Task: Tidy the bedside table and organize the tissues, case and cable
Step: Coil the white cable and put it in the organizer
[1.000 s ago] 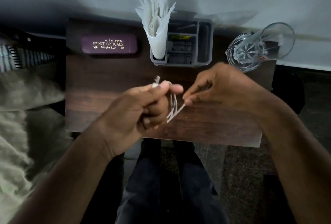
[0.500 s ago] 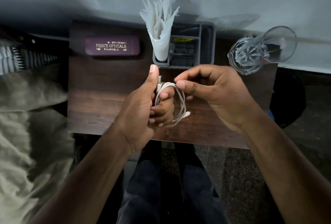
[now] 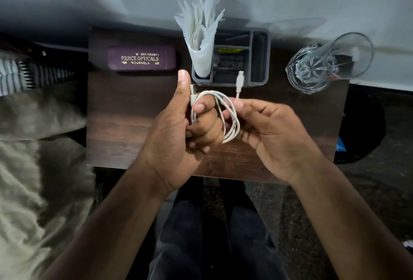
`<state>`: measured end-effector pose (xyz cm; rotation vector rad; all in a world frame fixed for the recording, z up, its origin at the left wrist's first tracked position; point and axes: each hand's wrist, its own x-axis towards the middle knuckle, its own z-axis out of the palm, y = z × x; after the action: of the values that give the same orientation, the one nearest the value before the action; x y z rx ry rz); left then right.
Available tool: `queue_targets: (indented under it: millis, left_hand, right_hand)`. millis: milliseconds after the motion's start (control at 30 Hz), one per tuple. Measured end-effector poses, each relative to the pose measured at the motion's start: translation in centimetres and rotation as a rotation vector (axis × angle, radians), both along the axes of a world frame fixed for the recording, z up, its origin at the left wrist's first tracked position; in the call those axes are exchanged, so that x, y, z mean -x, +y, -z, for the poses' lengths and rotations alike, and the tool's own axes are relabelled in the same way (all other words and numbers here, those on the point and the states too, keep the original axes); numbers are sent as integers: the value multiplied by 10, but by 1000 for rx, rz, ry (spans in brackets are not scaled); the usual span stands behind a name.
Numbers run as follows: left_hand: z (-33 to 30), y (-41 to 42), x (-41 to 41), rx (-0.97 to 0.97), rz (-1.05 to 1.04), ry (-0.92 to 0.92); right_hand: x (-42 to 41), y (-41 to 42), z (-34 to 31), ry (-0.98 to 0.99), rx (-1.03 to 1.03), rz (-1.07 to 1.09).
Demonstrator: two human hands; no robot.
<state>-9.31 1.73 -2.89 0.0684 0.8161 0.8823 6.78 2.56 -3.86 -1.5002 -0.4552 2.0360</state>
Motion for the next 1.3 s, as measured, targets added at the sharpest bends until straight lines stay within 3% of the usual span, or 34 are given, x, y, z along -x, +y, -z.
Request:
queue_targets:
  millis: [133,400,533,733,867,1000,1100,1233,1300]
  left_hand:
    - [7,-3,1,-8,81,148]
    - [3,6,1,-88,337,327]
    - [-4,14,1,-42,462,362]
    - [-3,28,-17,-116,421,1066]
    - [-3,31,-21,-163,424,1228]
    - [0,27,-23,-261,457,1143]
    - [4,24,-23,-248,436,872]
    - [7,20,-27,-262,497,705]
    - [7,19,-28,-244,500,621]
  right_hand:
    - [-7,6,-4,-131,-230,-227]
    - [-21,40,-15,-173,-522,-780]
    - [-31,53,-16,-53,-504,-833]
    - [-23,52,-12,-230,-682,-796]
    - [-24,44,-11,-261,-669,-643]
    - [-23,35,-8,-259,-577,-525]
    - [-28,36,-7,-237,-513,-499]
    - [-38,45,-11,-120,-515,-614]
    - [-41,47,-11,-164,-541,-645]
